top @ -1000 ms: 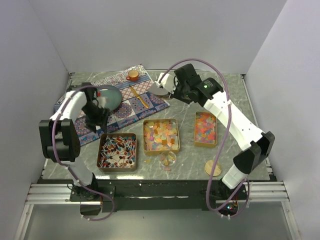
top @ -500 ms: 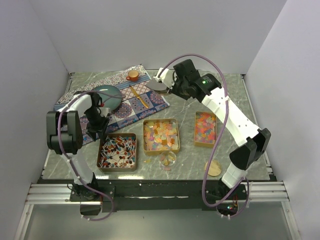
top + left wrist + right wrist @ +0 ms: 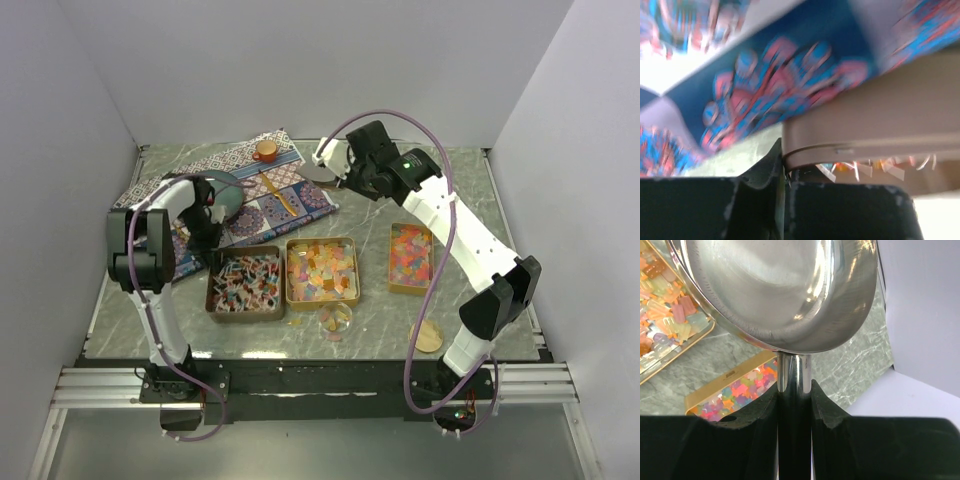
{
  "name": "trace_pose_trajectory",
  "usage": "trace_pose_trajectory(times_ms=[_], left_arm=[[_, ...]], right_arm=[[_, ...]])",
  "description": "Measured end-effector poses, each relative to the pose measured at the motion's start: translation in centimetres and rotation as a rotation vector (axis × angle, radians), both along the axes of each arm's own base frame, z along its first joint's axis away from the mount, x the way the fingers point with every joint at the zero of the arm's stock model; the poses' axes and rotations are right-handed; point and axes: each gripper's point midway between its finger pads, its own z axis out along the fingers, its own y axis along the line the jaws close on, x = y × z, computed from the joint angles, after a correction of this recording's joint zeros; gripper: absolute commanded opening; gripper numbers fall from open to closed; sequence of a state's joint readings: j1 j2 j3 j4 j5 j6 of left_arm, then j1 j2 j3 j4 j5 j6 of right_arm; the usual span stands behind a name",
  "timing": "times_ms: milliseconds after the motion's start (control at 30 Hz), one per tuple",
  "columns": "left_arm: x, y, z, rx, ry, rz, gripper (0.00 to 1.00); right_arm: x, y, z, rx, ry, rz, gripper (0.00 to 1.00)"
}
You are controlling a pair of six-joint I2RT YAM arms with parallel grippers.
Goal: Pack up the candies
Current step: Move the storage box to the center of the board.
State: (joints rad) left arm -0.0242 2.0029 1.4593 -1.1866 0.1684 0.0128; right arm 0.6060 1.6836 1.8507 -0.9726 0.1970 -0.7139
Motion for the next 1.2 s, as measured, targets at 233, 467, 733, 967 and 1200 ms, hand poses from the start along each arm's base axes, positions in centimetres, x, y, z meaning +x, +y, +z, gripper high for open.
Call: trace_pose_trajectory(times_ms=[233,467,733,967,1200], left_arm=[[2.6,-3.2,-0.1,-0.067,-0.042,-0.002,0.01],[3.1,-6.2,-0.1,-0.087,-0.046,-0.036,0.01],[3.1,-6.4,-0.3,0.001,-0.066,-0.089,0.01],[3.5,-6.5,-0.1,0.008,-0.077,-0.061,0.55],[4.5,-7.9,0.7,-0.070,-0.110,-0.038,0.59]], right_arm=[[0.0,-0.4,-0.3,-0.017,0.002,-0.010,0.00],[-0.2,-0.7,-1.1,-0.038,0.015,-0.018,0.00],[-0.2,-0.8,-1.1,-0.043,0.013,-0.018,0.00],[-0.2,-0.8,-1.0,-0.044,0.012,-0.018,0.00],[-0.2,-0.8,-1.1,-0.046,0.012,-0.016,0.00]])
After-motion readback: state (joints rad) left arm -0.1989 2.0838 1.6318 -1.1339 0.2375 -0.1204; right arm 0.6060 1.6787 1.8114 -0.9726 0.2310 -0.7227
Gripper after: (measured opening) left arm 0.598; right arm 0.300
